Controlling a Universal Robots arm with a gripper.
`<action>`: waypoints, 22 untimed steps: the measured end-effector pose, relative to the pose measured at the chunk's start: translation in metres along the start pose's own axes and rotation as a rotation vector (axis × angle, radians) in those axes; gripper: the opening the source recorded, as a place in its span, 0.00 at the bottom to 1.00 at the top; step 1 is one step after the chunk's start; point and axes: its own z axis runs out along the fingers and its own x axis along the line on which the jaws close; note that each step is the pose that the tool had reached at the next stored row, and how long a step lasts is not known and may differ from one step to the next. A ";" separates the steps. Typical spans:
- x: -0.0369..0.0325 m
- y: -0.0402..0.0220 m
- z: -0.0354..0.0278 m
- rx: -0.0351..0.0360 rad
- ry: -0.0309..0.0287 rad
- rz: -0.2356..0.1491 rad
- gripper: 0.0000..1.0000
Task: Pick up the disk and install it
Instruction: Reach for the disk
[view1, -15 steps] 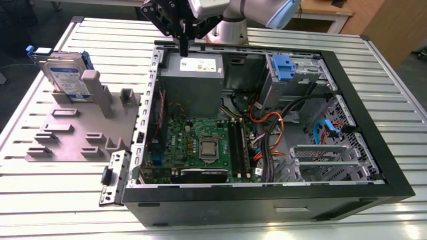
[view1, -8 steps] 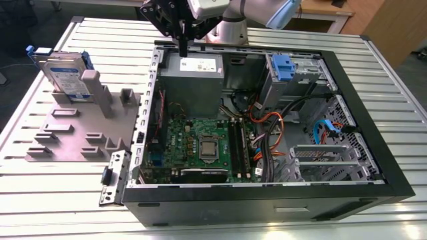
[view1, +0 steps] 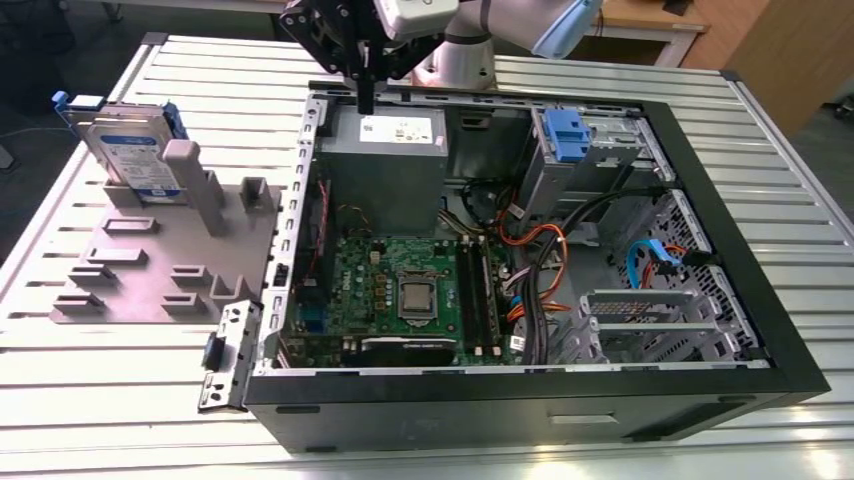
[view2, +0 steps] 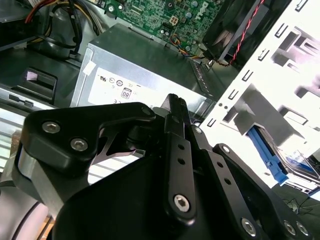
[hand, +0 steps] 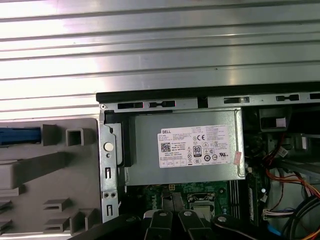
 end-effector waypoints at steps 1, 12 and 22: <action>0.0004 0.0000 0.0002 -0.0001 0.0001 0.000 0.11; 0.0056 -0.0004 0.0003 0.0000 0.0002 0.000 0.11; 0.0079 -0.0007 0.0004 -0.0001 0.0001 0.000 0.11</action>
